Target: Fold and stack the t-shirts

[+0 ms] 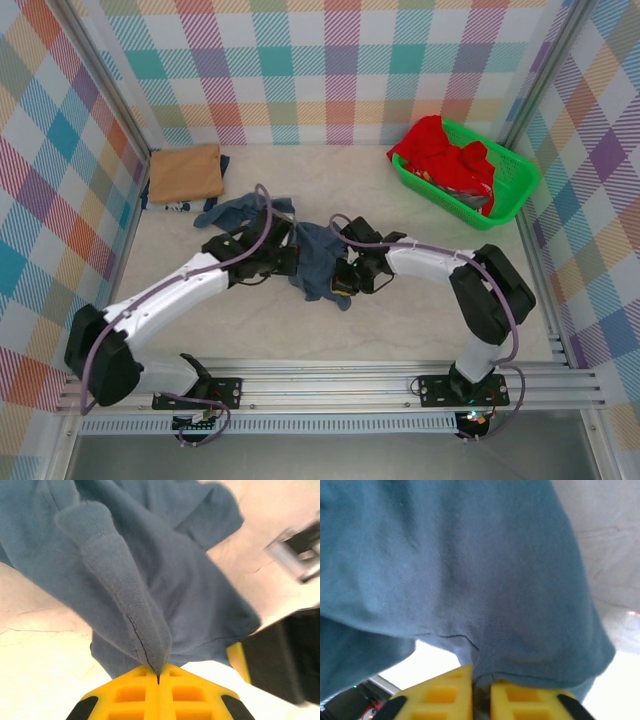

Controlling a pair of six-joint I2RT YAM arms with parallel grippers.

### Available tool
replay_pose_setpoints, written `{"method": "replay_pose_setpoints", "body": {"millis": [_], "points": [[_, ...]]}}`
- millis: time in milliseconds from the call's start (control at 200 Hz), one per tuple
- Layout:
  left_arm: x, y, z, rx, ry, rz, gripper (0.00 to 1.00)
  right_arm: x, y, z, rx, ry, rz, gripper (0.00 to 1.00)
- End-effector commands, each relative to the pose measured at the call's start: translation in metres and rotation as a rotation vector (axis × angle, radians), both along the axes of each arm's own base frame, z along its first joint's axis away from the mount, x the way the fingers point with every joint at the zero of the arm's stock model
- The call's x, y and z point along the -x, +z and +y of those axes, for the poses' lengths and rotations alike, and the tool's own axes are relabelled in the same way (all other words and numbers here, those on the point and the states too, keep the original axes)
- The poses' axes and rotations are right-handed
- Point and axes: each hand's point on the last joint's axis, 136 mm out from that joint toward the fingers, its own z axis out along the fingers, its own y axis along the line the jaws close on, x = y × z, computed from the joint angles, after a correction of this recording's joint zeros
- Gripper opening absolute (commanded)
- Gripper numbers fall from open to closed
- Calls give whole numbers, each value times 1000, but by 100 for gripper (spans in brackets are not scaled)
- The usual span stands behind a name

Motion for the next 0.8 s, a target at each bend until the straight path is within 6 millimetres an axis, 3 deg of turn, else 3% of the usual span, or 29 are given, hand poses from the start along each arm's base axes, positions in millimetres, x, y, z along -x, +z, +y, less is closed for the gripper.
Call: {"method": "replay_pose_setpoints", "body": {"millis": [0,215,385,600,800], "points": [[-13,64,25,79,117,-137,0,-30,56,-10,39,-19,-211,0],[-36,178,53,267,235,-370,0,-71,188,-45,1,-102,-545,0],[-38,255,62,367,246,-512,0,-88,299,-68,-124,-149,-781,0],[-10,346,83,466,248,-734,0,-67,413,-86,-266,-153,-1070,0],[11,408,92,605,241,-868,0,-42,482,-109,-357,-228,-1271,0]]}}
